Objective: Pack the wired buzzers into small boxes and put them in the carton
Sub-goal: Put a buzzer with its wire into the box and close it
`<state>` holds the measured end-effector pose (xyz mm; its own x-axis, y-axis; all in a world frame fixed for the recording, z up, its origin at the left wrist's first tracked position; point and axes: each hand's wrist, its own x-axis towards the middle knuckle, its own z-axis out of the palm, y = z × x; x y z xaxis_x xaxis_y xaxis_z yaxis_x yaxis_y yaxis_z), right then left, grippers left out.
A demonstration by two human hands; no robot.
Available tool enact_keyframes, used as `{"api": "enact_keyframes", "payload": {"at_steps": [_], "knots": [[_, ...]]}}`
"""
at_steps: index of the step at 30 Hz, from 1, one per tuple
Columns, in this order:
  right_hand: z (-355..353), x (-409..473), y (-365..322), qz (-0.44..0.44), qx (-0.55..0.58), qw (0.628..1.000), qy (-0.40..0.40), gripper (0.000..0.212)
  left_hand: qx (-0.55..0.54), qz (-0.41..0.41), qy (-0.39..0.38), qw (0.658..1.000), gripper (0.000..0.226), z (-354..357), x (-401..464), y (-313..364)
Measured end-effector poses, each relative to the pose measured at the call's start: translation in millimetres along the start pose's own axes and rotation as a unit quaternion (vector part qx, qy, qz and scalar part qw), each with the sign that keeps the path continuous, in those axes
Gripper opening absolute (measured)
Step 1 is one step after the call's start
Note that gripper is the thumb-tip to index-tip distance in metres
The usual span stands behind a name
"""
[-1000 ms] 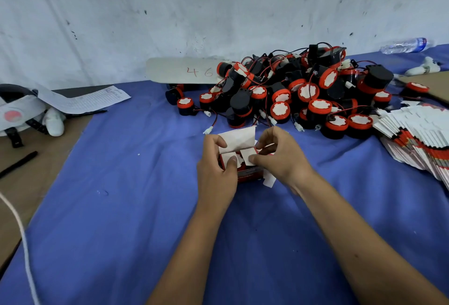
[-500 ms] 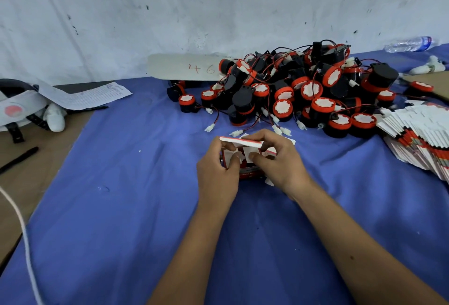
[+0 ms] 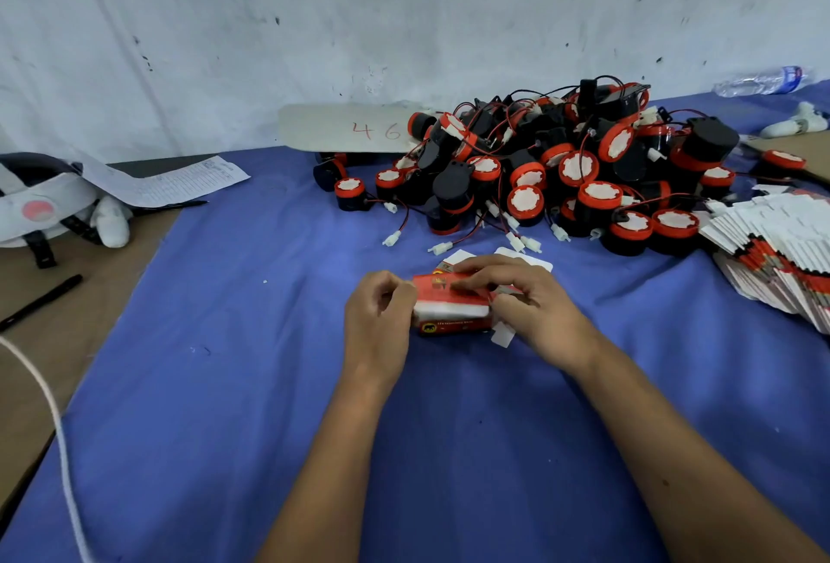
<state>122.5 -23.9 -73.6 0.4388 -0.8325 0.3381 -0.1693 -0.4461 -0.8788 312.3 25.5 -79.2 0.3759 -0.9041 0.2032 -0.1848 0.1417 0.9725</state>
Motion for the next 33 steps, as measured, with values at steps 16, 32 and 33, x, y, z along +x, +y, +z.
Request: {"api": "enact_keyframes", "payload": {"at_steps": [16, 32, 33], "knots": [[9, 7, 12, -0.043, -0.071, 0.995, 0.062, 0.019, 0.003, 0.030, -0.127, 0.991, 0.016, -12, 7, -7], [7, 3, 8, -0.046, -0.082, 0.994, 0.046, 0.014, 0.040, 0.054, -0.130, 0.989, 0.020, -13, 6, -4], [6, 3, 7, -0.041, -0.073, 0.996, 0.044, 0.015, 0.046, 0.059, -0.122, 0.990, 0.018, -11, 5, -4]]}}
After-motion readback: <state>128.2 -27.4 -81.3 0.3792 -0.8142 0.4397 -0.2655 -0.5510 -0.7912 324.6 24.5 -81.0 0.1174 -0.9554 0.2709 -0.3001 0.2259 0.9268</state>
